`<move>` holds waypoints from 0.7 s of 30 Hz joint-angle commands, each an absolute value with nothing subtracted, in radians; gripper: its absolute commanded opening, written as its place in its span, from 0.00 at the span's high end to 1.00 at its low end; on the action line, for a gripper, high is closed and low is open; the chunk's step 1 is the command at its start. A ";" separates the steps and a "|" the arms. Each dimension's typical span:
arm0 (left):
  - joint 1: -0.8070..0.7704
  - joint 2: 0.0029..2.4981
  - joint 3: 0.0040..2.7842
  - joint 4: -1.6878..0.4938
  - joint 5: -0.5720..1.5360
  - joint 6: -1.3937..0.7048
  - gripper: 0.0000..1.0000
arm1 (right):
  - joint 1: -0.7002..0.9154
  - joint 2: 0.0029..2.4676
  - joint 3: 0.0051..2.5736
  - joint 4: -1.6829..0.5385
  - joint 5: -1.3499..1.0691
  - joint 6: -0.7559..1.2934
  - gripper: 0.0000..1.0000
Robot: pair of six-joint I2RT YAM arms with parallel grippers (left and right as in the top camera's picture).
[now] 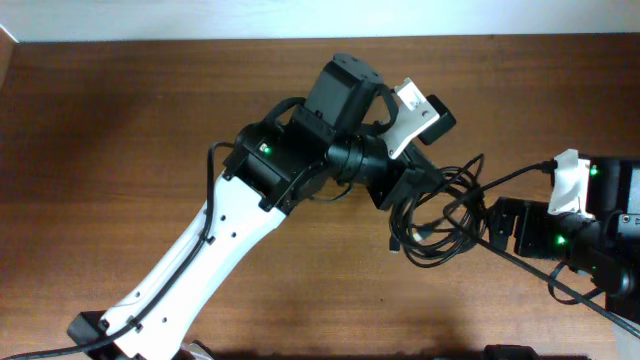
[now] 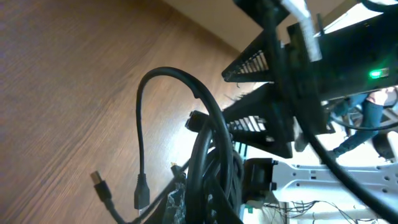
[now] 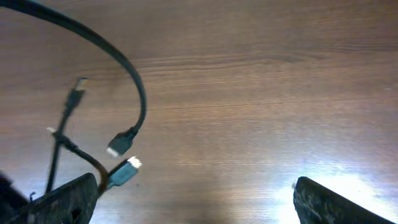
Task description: Untangle cables
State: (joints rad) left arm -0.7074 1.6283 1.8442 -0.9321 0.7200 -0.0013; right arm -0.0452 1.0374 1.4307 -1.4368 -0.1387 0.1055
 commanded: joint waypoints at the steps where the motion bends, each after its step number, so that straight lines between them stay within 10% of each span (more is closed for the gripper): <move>1: -0.709 1.600 1.871 -0.957 0.669 -0.015 1.00 | -0.046 1.008 1.448 -1.425 -0.270 0.112 0.01; 21: -0.709 1.600 1.871 -0.951 1.027 0.324 1.00 | -0.046 0.849 1.448 -1.362 -0.533 -0.099 0.01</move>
State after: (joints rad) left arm -0.7074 1.6283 1.8442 -0.9596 0.8318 0.1696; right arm -0.0452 0.8463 1.4334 -1.3643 -0.4469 -0.0116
